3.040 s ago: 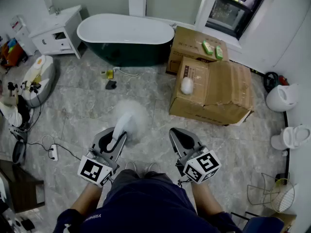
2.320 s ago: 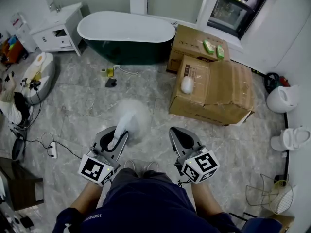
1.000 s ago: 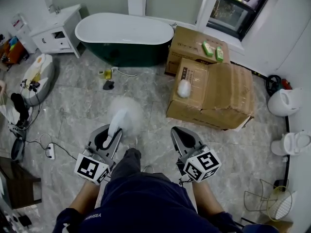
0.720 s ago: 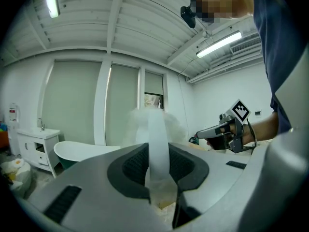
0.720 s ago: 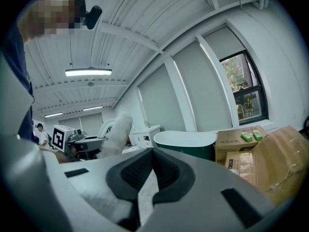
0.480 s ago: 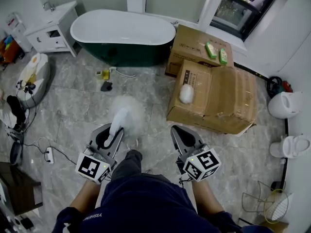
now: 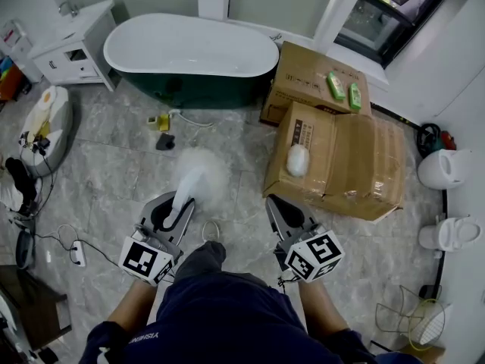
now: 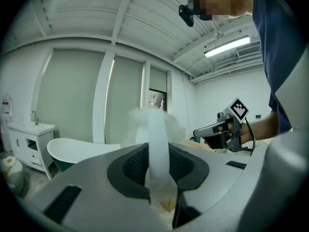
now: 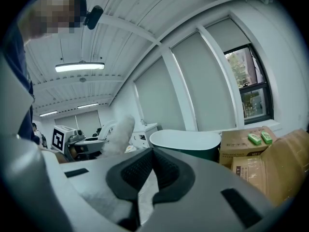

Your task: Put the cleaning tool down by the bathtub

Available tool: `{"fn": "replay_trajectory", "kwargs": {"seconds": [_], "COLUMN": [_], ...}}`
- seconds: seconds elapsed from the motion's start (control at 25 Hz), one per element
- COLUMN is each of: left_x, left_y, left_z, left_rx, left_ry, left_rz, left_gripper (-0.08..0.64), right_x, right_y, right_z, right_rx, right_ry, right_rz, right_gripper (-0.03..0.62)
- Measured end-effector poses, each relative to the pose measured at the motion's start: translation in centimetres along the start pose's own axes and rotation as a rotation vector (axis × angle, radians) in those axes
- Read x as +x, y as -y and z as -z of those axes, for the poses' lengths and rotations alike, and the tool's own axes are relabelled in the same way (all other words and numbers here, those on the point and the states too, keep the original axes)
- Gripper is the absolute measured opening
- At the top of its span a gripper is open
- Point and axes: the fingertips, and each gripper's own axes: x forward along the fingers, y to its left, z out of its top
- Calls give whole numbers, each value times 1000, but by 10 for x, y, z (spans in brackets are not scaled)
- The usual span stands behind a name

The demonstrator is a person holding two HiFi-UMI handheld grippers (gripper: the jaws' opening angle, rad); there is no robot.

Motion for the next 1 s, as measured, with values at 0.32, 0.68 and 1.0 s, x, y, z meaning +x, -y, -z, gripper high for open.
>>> {"fn": "replay_trajectory", "kwargs": {"seconds": [0.32, 0.68, 1.0], "left_x": [35, 62, 75], "left_y": [-73, -125, -152], "left_z": [-10, -13, -23], "left_rx": [3, 5, 14], "left_ry": [-3, -7, 1], "left_rz": [32, 45, 27], "left_gripper": [107, 107, 107], "right_x": [70, 120, 147], "right_y": [12, 28, 41], "right_z": [-25, -37, -52], "right_rx": [5, 18, 15], "right_ry": [-8, -13, -3], "right_rz": [29, 52, 49], "right_gripper": [5, 5, 5]}}
